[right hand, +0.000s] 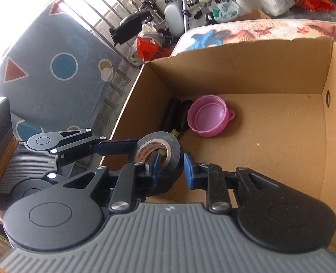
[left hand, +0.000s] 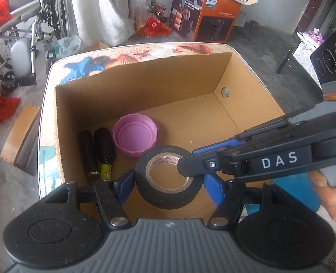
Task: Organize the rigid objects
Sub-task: 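Carry the black tape roll into the box with the right tool, then open the right tool over the box and lift it out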
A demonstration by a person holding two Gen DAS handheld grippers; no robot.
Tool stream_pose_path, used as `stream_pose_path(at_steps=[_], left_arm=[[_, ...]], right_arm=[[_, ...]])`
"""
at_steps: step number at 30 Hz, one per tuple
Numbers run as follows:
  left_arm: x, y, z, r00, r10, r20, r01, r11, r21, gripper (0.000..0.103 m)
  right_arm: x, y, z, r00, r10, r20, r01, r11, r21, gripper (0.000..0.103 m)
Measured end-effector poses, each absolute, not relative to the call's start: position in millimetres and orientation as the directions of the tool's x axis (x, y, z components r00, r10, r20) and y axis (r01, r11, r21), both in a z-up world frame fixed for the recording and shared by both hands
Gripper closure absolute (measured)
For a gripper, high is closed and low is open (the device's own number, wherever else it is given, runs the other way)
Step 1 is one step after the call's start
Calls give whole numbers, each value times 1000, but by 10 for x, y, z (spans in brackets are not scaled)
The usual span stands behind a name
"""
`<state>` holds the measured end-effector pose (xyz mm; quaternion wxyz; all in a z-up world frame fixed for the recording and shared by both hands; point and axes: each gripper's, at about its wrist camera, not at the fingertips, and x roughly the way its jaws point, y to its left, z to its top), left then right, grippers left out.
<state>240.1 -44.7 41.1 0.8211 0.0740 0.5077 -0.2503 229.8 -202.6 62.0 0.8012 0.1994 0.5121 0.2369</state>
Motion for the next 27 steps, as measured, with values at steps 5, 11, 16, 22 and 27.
stream_pose_path(at_steps=[5,11,16,22,27], left_arm=[[2573,-470,179,307,-304,-902,477,869,-131,36],[2714,-551,4,254,-251,-934,473,874,-106,36],[2821,-547,-124,222,-230,-948,455,884,-108,36],[2837,-582,-200,222,-195,-955,458,886,-74,35],[2822,-572,-180,243,-219,-945,455,886,-88,29]], right_arm=[[2577,-2036,272,258,610,-749,-98,788,608,80],[2731,-1919,44,185,588,-788,-89,808,582,79],[2839,-1863,-67,144,577,-804,-86,817,571,77],[2895,-1849,-227,116,603,-789,-44,797,602,70],[2861,-1897,-232,142,628,-765,-22,774,632,62]])
